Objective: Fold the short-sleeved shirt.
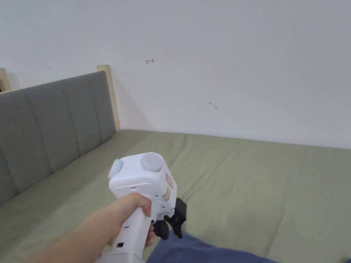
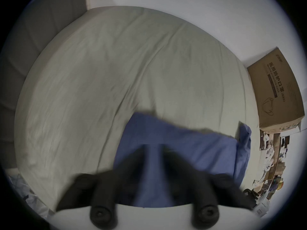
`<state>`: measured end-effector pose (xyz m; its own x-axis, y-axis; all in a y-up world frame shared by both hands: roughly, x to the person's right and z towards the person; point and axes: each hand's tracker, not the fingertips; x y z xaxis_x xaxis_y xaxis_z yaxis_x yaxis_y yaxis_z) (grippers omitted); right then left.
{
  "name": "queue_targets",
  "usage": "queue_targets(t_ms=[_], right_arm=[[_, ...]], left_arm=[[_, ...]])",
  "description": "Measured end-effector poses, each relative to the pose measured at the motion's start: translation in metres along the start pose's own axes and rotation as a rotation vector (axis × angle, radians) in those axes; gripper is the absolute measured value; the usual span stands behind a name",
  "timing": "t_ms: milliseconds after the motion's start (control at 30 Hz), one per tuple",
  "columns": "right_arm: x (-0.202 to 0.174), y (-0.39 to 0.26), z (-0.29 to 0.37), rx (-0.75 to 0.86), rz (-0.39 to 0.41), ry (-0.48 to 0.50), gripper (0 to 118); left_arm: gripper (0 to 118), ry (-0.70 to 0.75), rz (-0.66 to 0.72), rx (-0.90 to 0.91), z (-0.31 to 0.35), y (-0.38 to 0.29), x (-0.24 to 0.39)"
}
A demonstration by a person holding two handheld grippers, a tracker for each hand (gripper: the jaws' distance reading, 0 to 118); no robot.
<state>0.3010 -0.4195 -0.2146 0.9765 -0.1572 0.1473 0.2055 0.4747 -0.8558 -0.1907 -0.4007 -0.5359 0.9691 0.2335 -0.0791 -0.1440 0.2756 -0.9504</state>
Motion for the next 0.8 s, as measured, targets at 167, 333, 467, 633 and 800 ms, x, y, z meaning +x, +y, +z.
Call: queue_targets(t_ms=[167,333,467,633,800], right_arm=[[0.013,0.004,-0.029,-0.005,-0.015,-0.036,0],[0.021,-0.001,-0.04,-0.021,-0.026,-0.028,0],[0.031,0.006,-0.037,-0.007,-0.031,-0.041,0],[0.038,0.039,-0.043,0.06,-0.078,-0.088,0],[0.054,0.086,-0.065,0.071,-0.122,-0.072,36]], left_arm=[[106,0.082,-0.062,0.02,-0.047,0.005,0.008],[105,0.202,-0.011,0.001,-0.077,0.008,-0.004],[29,0.163,-0.012,0.04,-0.053,0.0,-0.009],[2,0.181,-0.023,0.045,-0.044,-0.019,0.001],[2,0.181,0.067,0.032,-0.077,0.001,-0.017]])
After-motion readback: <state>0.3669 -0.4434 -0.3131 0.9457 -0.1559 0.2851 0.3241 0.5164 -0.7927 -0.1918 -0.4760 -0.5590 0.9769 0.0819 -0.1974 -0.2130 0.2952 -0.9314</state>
